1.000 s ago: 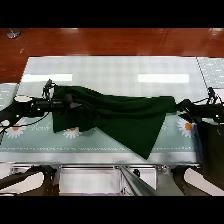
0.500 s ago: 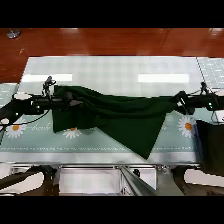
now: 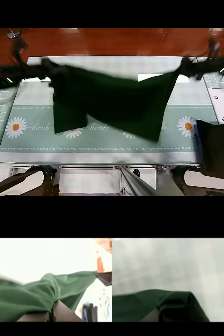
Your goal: Fold the shirts.
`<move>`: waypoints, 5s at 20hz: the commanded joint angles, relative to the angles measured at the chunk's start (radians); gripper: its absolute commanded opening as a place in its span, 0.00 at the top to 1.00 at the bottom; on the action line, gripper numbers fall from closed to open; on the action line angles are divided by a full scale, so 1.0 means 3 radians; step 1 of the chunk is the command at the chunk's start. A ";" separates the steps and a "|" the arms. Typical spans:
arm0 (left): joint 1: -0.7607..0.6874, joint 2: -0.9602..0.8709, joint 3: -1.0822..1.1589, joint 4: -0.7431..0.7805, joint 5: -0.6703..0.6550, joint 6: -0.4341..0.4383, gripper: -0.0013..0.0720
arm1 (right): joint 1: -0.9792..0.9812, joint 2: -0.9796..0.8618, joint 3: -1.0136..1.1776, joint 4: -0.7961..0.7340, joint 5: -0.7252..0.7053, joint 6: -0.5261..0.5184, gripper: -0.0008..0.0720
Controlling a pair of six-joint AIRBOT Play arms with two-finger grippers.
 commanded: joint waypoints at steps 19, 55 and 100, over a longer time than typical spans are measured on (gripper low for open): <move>0.0567 0.1591 0.2567 0.1644 -0.0754 -0.0725 0.94 | 0.0020 0.2750 0.1500 -0.1066 0.1461 0.0025 0.95; 0.1137 -0.0348 -0.0468 0.2412 -0.1019 -0.0757 0.02 | -0.0991 0.0464 -0.1254 -0.0694 0.0689 -0.0446 0.13; 0.0928 -0.0367 -0.1573 0.1132 -0.0446 -0.0058 0.94 | -0.0291 0.1485 -0.3555 0.0092 -0.0261 -0.0032 0.14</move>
